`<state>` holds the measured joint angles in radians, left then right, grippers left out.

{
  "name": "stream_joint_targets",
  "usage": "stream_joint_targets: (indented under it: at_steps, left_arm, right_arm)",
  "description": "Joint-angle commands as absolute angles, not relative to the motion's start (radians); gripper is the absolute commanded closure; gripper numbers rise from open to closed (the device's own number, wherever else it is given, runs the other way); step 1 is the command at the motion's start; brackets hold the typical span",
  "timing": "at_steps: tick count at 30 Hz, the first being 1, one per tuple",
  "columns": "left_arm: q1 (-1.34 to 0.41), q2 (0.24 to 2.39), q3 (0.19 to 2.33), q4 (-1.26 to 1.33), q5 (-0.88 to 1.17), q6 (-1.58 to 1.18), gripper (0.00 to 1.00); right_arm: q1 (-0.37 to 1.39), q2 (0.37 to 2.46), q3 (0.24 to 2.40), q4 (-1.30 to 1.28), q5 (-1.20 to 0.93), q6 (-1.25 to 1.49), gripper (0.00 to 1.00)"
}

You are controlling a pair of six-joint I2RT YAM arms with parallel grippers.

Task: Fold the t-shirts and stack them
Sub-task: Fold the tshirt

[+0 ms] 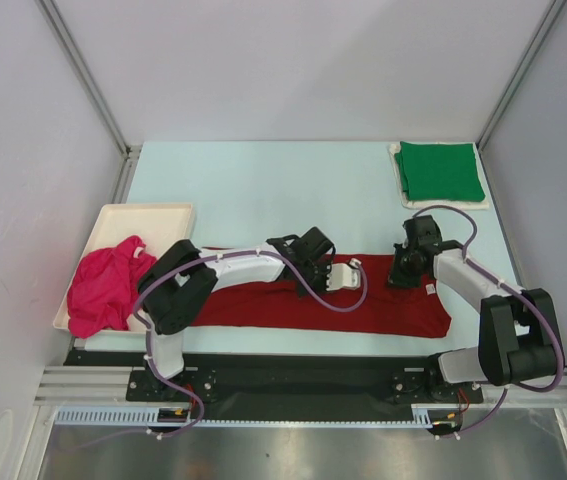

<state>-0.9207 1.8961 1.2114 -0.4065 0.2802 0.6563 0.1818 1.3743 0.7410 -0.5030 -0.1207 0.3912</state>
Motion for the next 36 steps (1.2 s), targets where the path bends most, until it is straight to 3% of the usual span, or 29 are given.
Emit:
stream_joint_targets:
  at_steps: [1,3,4,6,8,11,15,19,21,30,33,34,36]
  left_arm:
    - [-0.923,1.873,1.183,-0.477,0.313,0.706,1.00]
    - [-0.923,1.868,1.195,-0.492,0.321,0.709,0.98]
    - [-0.922,1.864,1.213,-0.502,0.327,0.715,0.91]
    - [-0.920,1.856,1.236,-0.537,0.354,0.724,0.69]
    - [-0.919,1.838,1.268,-0.567,0.377,0.735,0.59]
    - [-0.911,1.818,1.324,-0.624,0.429,0.752,0.53]
    - [-0.887,1.815,1.397,-0.664,0.514,0.749,0.50]
    - [-0.879,1.835,1.445,-0.657,0.552,0.687,0.48]
    - [-0.879,1.839,1.447,-0.611,0.520,0.649,0.47]
    - [-0.859,1.845,1.414,-0.535,0.439,0.561,0.47]
    - [-0.857,1.836,1.401,-0.537,0.436,0.572,0.47]
    - [-0.857,1.833,1.397,-0.538,0.433,0.571,0.47]
    - [-0.853,1.830,1.387,-0.537,0.428,0.575,0.47]
  right_arm:
    - [0.190,1.365,0.733,-0.518,-0.152,0.393,0.97]
    - [0.195,1.361,0.742,-0.515,-0.193,0.377,0.92]
    - [0.202,1.348,0.747,-0.515,-0.208,0.364,0.79]
    - [0.209,1.338,0.773,-0.543,-0.221,0.348,0.64]
    - [0.209,1.321,0.798,-0.607,-0.180,0.327,0.56]
    - [0.164,1.283,0.834,-0.666,-0.100,0.319,0.51]
    - [0.022,1.255,0.802,-0.614,-0.161,0.340,0.57]
    - [0.008,1.317,0.813,-0.558,-0.173,0.336,0.68]
    - [0.008,1.374,0.824,-0.538,-0.190,0.328,0.69]
    - [0.009,1.491,0.807,-0.500,-0.204,0.316,0.56]
    - [0.032,1.502,0.810,-0.500,-0.212,0.325,0.67]
    - [0.032,1.499,0.808,-0.508,-0.210,0.328,0.78]
    - [0.026,1.480,0.807,-0.520,-0.201,0.336,0.88]
